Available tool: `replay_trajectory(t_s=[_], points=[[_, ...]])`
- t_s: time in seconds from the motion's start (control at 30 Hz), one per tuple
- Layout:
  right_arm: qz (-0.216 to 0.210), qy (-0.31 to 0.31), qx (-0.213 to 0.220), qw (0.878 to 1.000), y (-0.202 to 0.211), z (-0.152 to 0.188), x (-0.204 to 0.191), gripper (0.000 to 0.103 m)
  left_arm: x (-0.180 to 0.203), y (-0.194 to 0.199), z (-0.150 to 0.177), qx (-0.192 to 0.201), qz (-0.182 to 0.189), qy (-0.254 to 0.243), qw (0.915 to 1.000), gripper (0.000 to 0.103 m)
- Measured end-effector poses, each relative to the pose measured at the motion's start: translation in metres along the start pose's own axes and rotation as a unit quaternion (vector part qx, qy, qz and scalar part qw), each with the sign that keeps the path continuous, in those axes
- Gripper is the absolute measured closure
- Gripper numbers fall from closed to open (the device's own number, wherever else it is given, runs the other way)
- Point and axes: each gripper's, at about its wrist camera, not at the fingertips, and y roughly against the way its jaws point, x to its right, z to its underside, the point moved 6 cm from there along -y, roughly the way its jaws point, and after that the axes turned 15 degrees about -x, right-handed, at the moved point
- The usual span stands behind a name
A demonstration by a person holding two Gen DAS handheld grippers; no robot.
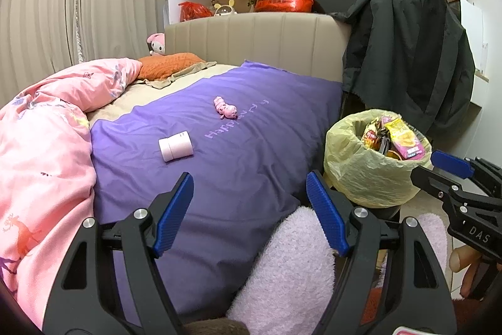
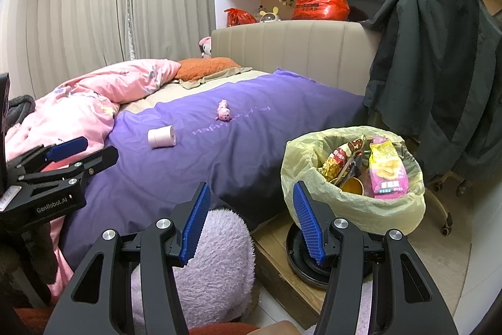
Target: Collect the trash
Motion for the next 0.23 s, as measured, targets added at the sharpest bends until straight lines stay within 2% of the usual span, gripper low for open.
replay_trajectory(t_s=[0.07, 0.13, 0.17, 0.23], points=[[-0.002, 0.012, -0.004, 1.0, -0.003, -0.009, -0.004, 0.051, -0.008, -0.003, -0.014, -0.026, 0.001, -0.011, 0.9996, 0.032], [-0.02, 0.044, -0.002, 0.999, -0.01, -0.035, -0.022, 0.051, -0.041, -0.008, -0.045, -0.073, 0.017, -0.005, 0.9972, 0.034], [-0.025, 0.054, -0.001, 0.998, -0.013, -0.042, -0.028, 0.05, -0.074, -0.007, -0.065, -0.092, 0.019, 0.015, 0.9955, 0.034], [-0.057, 0.09, -0.002, 0.994, -0.025, -0.072, -0.063, 0.049, -0.143, -0.001, -0.092, -0.092, -0.015, 0.065, 0.9935, 0.034]])
